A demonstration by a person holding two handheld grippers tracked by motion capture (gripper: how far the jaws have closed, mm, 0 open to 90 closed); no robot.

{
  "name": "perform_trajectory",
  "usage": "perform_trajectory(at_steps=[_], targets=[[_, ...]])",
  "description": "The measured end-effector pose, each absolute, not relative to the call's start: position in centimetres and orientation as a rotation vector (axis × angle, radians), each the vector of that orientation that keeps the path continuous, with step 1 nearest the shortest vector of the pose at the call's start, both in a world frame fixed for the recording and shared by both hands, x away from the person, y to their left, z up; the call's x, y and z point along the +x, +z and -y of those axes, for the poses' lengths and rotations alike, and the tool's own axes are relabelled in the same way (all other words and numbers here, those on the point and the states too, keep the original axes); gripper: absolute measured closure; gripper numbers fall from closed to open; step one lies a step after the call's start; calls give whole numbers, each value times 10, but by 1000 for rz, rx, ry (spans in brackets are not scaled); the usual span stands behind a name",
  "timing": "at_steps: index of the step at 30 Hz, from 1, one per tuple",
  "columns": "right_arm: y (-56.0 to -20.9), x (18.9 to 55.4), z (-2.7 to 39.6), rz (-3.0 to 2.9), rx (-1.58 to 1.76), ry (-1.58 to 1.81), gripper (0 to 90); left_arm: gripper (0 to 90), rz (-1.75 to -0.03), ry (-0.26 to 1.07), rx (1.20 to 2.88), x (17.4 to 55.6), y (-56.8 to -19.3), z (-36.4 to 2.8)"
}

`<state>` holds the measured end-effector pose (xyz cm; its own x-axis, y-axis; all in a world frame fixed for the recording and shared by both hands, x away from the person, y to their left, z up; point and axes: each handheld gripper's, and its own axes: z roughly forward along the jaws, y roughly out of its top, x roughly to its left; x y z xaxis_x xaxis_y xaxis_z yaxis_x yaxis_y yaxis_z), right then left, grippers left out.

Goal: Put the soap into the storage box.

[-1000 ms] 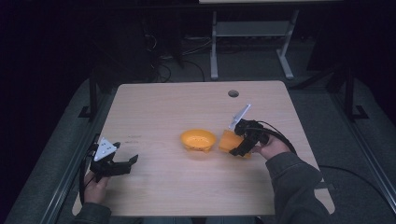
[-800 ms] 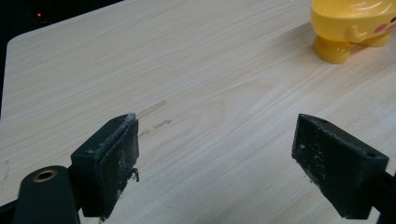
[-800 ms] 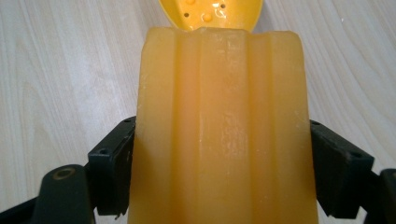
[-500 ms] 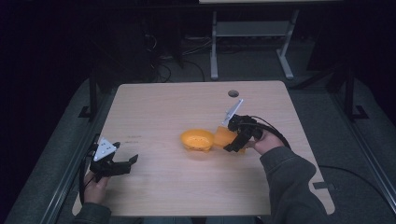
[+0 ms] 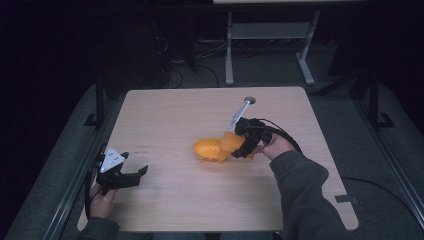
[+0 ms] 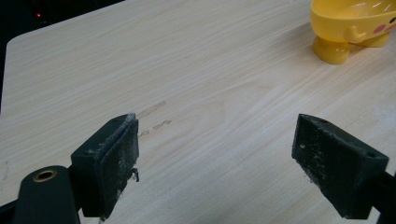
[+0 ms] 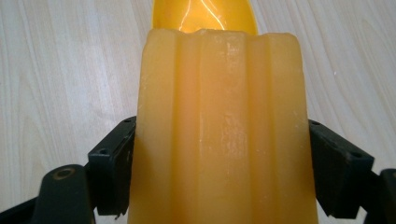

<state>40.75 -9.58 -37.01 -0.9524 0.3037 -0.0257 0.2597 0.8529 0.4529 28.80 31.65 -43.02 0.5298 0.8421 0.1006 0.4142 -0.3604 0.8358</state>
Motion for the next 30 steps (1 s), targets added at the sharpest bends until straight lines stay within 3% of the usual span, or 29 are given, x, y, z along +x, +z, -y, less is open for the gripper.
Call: perform_trajectory(at_steps=[30], targets=[[-367, 423, 52, -2964, 341, 705, 203, 141, -1016, 686, 1974, 287, -430, -317]])
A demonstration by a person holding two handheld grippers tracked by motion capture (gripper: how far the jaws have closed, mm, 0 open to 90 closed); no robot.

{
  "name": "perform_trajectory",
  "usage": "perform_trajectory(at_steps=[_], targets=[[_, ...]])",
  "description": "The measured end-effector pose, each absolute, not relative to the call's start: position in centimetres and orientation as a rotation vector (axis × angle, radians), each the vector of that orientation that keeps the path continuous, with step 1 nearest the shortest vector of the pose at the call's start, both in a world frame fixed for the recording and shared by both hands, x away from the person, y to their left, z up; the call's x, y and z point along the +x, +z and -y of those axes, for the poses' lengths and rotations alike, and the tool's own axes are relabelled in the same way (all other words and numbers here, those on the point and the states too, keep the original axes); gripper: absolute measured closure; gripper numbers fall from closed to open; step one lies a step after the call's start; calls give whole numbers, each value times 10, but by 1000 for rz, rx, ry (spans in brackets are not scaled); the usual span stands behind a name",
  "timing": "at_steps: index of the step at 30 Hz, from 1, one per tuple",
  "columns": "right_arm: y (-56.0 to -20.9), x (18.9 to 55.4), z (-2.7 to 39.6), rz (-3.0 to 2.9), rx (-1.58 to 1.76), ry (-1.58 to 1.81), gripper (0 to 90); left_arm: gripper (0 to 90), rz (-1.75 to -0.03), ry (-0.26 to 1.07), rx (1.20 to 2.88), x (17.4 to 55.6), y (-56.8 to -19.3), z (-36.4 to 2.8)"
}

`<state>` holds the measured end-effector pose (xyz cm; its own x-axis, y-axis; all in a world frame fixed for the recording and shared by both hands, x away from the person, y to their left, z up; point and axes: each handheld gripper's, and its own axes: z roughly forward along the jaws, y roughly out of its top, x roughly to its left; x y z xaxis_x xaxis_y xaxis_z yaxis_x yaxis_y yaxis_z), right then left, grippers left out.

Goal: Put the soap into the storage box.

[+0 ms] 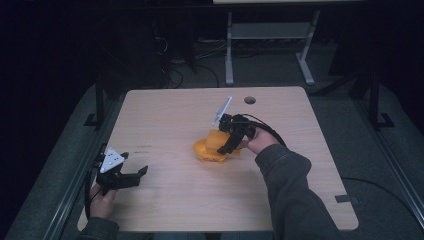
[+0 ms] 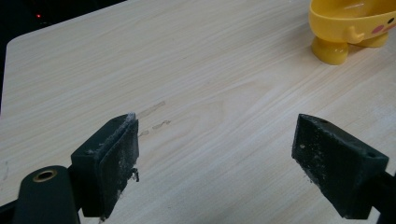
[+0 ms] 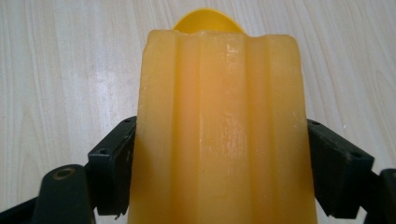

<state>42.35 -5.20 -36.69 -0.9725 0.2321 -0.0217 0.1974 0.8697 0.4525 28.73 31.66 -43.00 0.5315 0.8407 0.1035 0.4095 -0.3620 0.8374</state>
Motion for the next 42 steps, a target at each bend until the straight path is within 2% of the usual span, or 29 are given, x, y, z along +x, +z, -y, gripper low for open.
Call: perform_trajectory(at_steps=[9, 42], targets=[[-363, 427, 40, -2968, 303, 711, 203, 141, -1016, 685, 1970, 288, -430, -317], [-386, 437, 14, -3011, 261, 694, 202, 141, -1022, 686, 1969, 288, -429, -319]])
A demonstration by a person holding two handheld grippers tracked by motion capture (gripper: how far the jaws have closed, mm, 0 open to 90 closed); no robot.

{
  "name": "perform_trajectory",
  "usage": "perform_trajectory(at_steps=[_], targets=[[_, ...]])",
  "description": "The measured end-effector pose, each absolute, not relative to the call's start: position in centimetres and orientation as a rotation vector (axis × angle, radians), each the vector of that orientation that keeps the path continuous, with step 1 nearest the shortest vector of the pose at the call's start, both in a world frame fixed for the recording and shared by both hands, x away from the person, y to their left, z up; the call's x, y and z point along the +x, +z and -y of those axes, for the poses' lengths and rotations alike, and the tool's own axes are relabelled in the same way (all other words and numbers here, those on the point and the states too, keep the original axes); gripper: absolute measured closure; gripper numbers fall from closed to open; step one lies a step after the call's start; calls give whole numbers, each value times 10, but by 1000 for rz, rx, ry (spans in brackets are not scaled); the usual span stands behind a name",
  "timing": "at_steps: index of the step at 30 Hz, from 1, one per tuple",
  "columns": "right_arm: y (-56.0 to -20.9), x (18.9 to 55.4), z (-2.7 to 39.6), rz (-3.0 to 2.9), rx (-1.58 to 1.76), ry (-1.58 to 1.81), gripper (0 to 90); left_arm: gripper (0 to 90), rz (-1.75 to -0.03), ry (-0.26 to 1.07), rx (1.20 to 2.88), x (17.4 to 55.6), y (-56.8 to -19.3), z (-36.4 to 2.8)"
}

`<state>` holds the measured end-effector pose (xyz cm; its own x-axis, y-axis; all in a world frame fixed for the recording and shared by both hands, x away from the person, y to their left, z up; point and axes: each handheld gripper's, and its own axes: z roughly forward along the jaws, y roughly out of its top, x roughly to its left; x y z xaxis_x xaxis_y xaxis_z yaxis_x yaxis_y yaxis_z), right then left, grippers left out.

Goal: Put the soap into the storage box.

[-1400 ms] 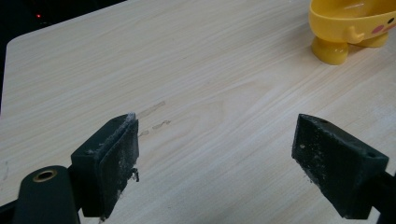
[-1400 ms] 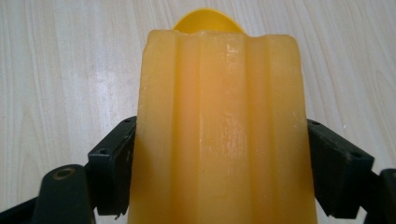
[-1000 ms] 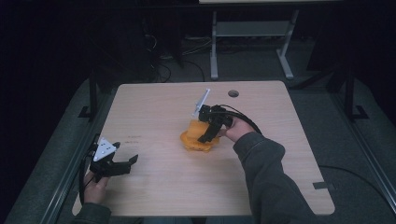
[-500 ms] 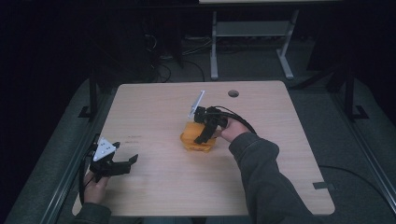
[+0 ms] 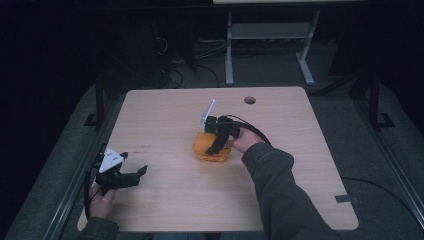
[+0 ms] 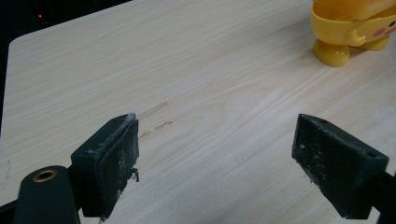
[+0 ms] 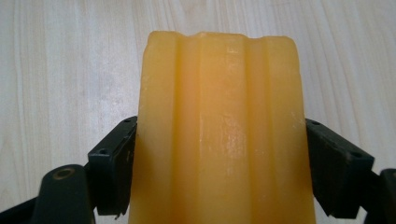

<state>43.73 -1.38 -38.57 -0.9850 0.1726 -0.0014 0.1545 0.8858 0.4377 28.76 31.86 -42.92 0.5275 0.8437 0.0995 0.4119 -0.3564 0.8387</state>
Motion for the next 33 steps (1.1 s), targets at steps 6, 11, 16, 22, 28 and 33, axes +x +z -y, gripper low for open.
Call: perform_trajectory(at_steps=[6, 11, 16, 22, 28, 33], targets=[[-388, 438, 13, -3016, 259, 680, 202, 141, -1024, 684, 1963, 288, -429, -319], [-391, 438, 13, -3011, 249, 671, 201, 141, -1022, 683, 1967, 288, -429, -319], [-391, 437, 13, -3004, 256, 674, 199, 140, -1023, 683, 1966, 288, -429, -319], [-390, 436, 16, -3010, 287, 701, 195, 141, -1018, 684, 1969, 288, -429, -318], [-389, 435, 17, -3007, 292, 711, 194, 141, -1019, 682, 1968, 288, -430, -318], [-389, 435, 17, -3001, 292, 714, 189, 141, -1018, 682, 1968, 288, -430, -318]])
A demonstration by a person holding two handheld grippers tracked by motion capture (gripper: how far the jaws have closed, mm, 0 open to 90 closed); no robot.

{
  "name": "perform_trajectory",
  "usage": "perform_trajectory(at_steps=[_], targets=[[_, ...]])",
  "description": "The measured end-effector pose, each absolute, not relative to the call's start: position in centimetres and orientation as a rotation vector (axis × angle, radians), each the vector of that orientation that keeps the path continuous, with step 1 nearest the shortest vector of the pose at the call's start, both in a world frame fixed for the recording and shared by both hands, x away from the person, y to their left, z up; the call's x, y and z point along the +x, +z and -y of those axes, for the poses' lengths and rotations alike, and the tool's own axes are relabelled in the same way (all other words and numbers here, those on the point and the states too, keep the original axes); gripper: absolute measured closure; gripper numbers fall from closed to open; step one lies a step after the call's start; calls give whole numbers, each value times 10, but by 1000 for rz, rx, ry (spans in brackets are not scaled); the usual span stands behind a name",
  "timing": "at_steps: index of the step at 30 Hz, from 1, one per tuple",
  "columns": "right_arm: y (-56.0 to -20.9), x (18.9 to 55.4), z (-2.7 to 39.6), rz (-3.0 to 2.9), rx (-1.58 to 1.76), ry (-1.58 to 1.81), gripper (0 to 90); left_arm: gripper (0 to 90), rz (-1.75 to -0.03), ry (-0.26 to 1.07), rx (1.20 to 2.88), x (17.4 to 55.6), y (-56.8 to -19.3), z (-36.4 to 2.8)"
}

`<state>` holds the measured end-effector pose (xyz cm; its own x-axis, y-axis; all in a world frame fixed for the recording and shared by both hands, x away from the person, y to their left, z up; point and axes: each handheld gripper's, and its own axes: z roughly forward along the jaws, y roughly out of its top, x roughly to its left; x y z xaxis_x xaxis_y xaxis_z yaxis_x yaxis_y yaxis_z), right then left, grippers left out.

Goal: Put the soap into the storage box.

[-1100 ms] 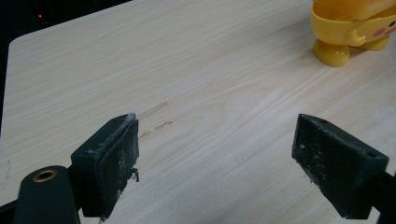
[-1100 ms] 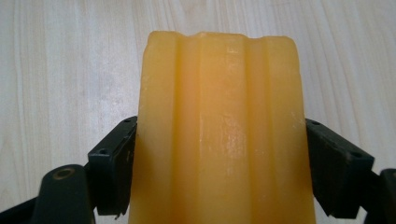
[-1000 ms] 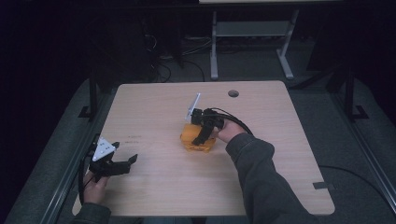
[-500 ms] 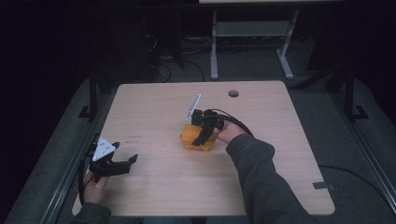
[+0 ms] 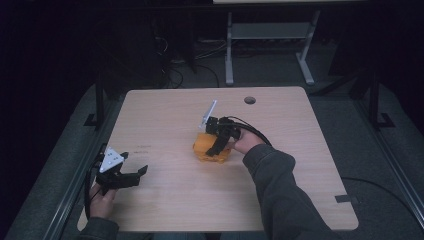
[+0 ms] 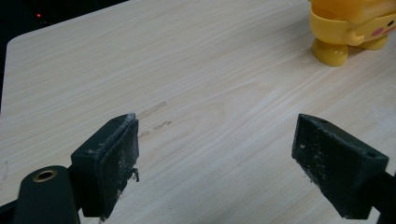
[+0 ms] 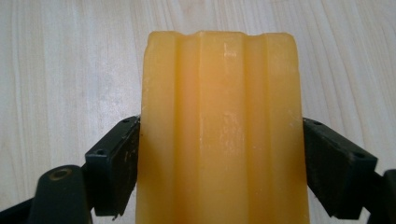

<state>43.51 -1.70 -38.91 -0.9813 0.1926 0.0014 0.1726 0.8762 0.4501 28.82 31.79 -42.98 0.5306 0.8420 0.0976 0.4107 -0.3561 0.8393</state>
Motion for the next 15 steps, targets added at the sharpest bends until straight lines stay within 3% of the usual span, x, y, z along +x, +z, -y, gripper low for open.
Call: perform_trajectory(at_steps=[15], targets=[[-389, 434, 17, -2991, 284, 699, 199, 141, -1018, 682, 1968, 288, -430, -318]])
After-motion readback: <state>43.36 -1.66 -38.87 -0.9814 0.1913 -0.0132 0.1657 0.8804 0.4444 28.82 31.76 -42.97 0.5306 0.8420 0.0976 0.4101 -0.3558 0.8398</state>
